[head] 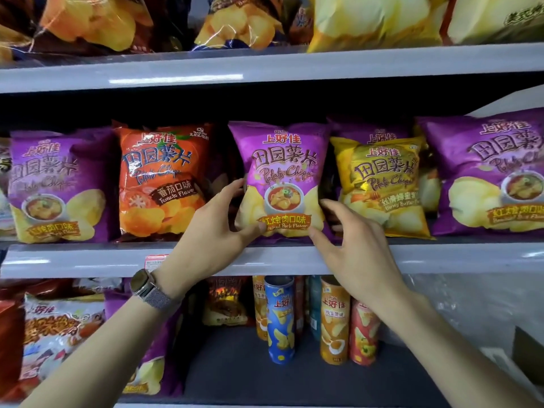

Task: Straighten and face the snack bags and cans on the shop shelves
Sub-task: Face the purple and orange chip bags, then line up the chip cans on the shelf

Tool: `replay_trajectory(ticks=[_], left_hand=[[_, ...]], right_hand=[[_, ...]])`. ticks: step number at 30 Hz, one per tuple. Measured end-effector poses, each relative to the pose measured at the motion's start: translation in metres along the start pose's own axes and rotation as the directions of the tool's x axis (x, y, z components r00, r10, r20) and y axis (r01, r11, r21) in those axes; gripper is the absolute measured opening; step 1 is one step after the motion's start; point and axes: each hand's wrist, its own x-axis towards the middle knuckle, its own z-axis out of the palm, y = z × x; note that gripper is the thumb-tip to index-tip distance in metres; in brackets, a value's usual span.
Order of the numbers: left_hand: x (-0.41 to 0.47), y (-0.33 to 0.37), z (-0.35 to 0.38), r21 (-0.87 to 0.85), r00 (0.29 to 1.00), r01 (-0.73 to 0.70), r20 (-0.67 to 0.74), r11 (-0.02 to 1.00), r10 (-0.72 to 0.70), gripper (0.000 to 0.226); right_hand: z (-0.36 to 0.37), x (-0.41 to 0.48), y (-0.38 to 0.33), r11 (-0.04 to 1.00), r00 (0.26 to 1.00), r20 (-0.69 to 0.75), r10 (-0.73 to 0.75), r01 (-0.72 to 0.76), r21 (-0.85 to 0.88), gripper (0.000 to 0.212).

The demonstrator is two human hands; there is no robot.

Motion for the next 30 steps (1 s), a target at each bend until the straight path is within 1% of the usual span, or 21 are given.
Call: replay_trajectory(ticks=[2, 4, 7, 10, 12, 15, 17, 20, 23, 25, 27, 30], left_hand=[[-0.008, 0.002, -0.002, 0.046, 1.0, 0.001, -0.023, 0.999, 0.0, 0.088], [-0.018, 0.004, -0.003, 0.108, 0.998, -0.027, -0.046, 0.994, 0.032, 0.085], [-0.041, 0.016, -0.006, 0.165, 0.99, -0.103, -0.083, 0.981, 0.118, 0.068], [-0.071, 0.03, -0.004, 0.197, 0.986, -0.129, -0.074, 0.972, 0.146, 0.052], [-0.095, 0.032, 0.004, 0.191, 0.992, -0.112, -0.04, 0.975, 0.122, 0.043], [-0.127, 0.026, 0.027, 0.193, 0.992, -0.051, 0.125, 0.98, 0.027, 0.045], [-0.143, 0.015, 0.046, 0.262, 0.974, 0.007, 0.217, 0.965, -0.066, 0.05], [-0.162, -0.003, 0.074, 0.366, 0.935, 0.08, 0.296, 0.927, -0.197, 0.059], [-0.172, -0.019, 0.099, 0.421, 0.875, 0.137, 0.373, 0.896, -0.309, 0.055], [-0.172, -0.029, 0.112, 0.441, 0.845, 0.176, 0.39, 0.88, -0.365, 0.048], [-0.168, -0.041, 0.123, 0.451, 0.832, 0.224, 0.372, 0.864, -0.411, 0.045], [-0.158, -0.063, 0.139, 0.449, 0.81, 0.295, 0.35, 0.843, -0.47, 0.044]], right_hand=[[-0.006, -0.004, 0.002, 1.0, 1.0, 0.012, -0.014, 0.014, -0.024, 0.052], [-0.012, -0.011, 0.003, 0.998, 1.0, 0.017, -0.02, 0.021, -0.051, 0.052], [-0.019, -0.025, 0.003, 0.994, 0.999, 0.003, -0.052, 0.052, -0.094, 0.048], [-0.022, -0.045, 0.002, 0.984, 0.993, -0.014, -0.118, 0.115, -0.136, 0.038], [-0.021, -0.064, 0.006, 0.974, 0.985, -0.025, -0.17, 0.164, -0.157, 0.034], [-0.01, -0.099, 0.017, 0.957, 0.975, -0.001, -0.221, 0.216, -0.194, 0.031], [0.002, -0.119, 0.029, 0.953, 0.98, 0.065, -0.186, 0.196, -0.23, 0.032], [0.027, -0.142, 0.054, 0.947, 0.981, 0.17, -0.093, 0.14, -0.29, 0.029], [0.05, -0.159, 0.078, 0.934, 0.969, 0.245, 0.023, 0.067, -0.351, 0.025], [0.063, -0.165, 0.096, 0.923, 0.959, 0.268, 0.091, 0.02, -0.385, 0.028], [0.073, -0.168, 0.112, 0.923, 0.952, 0.267, 0.151, -0.039, -0.383, 0.031], [0.082, -0.168, 0.13, 0.92, 0.944, 0.229, 0.237, -0.142, -0.364, 0.021]])
